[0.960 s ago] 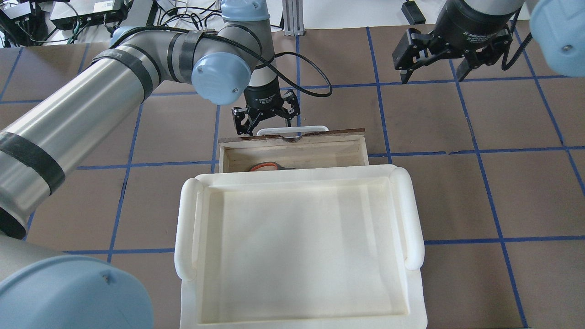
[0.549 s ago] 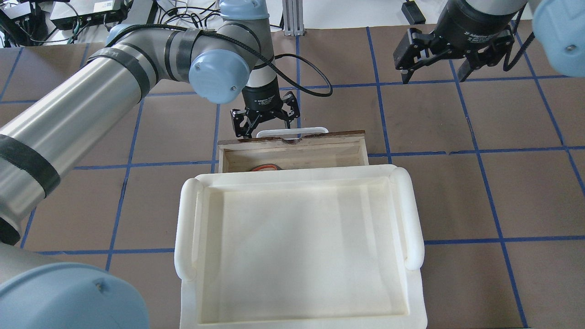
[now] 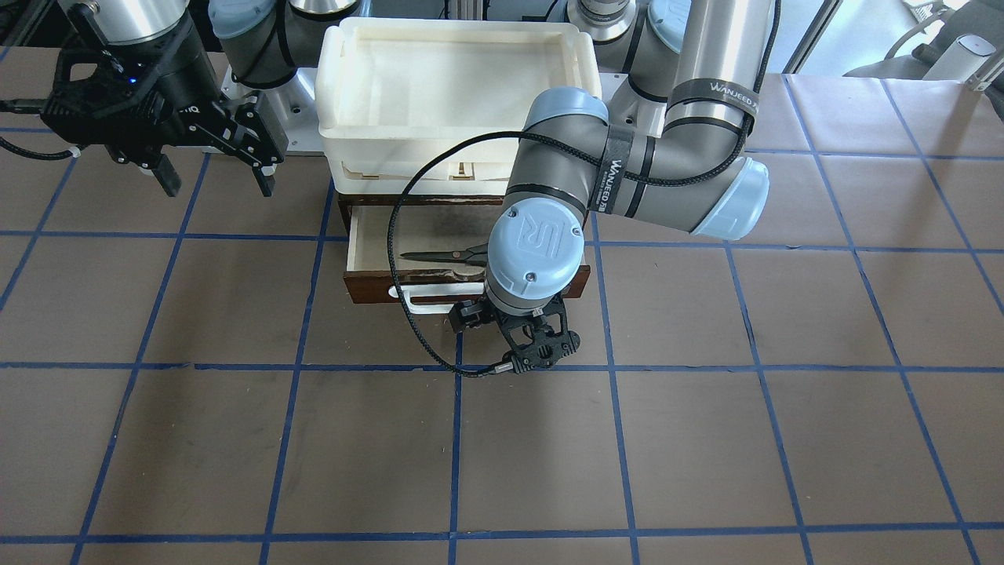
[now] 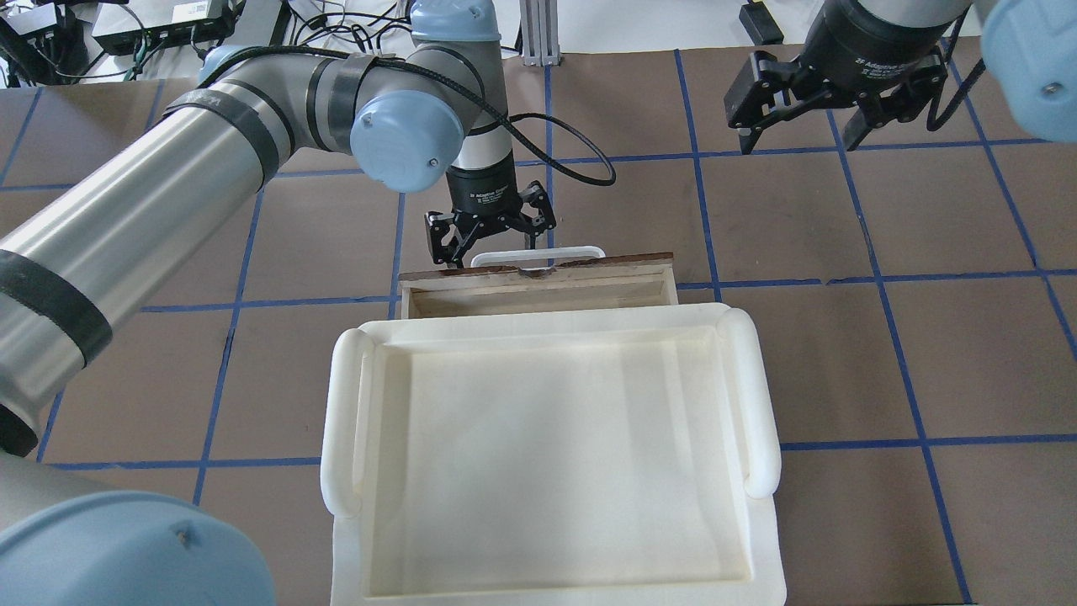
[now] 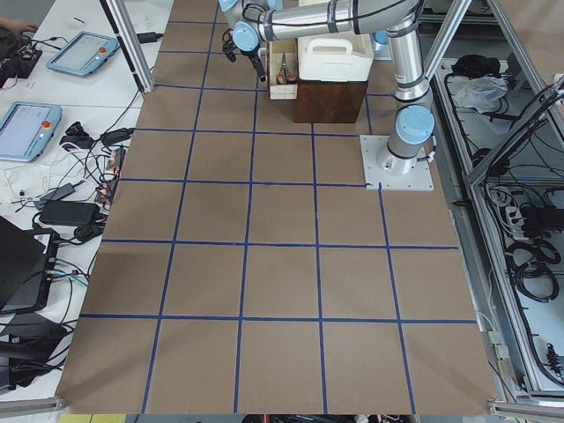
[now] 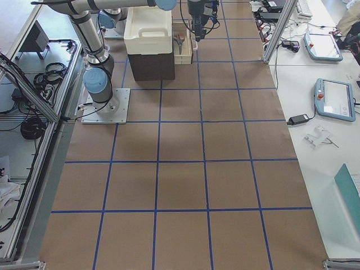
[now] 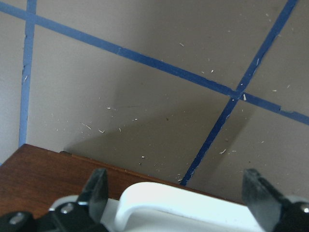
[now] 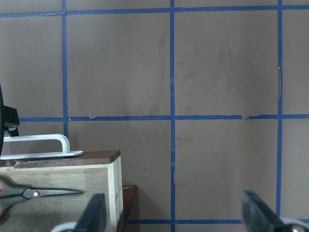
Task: Put scissors in drawer and close it
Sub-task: 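Push the drawer front with the left gripper toward the cabinet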
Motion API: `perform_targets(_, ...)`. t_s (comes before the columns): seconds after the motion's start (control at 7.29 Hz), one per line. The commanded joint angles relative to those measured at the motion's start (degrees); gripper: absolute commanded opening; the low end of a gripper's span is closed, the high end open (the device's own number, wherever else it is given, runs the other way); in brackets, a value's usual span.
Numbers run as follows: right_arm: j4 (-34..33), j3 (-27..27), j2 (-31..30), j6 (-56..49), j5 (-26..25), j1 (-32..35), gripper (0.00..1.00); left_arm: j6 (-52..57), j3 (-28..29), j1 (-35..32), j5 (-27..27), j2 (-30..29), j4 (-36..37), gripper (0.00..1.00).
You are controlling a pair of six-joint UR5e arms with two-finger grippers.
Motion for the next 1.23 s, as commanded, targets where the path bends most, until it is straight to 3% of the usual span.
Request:
perform_targets(0.0,-0.09,0.0,0.0,0.0,-0.03,0.0,1.0,0.0,-0.07,-0.05,0.02,0.05,-1.23,1.0)
perform_targets(1.1,-0.09,0.0,0.0,-0.7,-0.03,0.0,1.0,0.61,-0.07,0.04,2.93,-0.65,0.7,1.0)
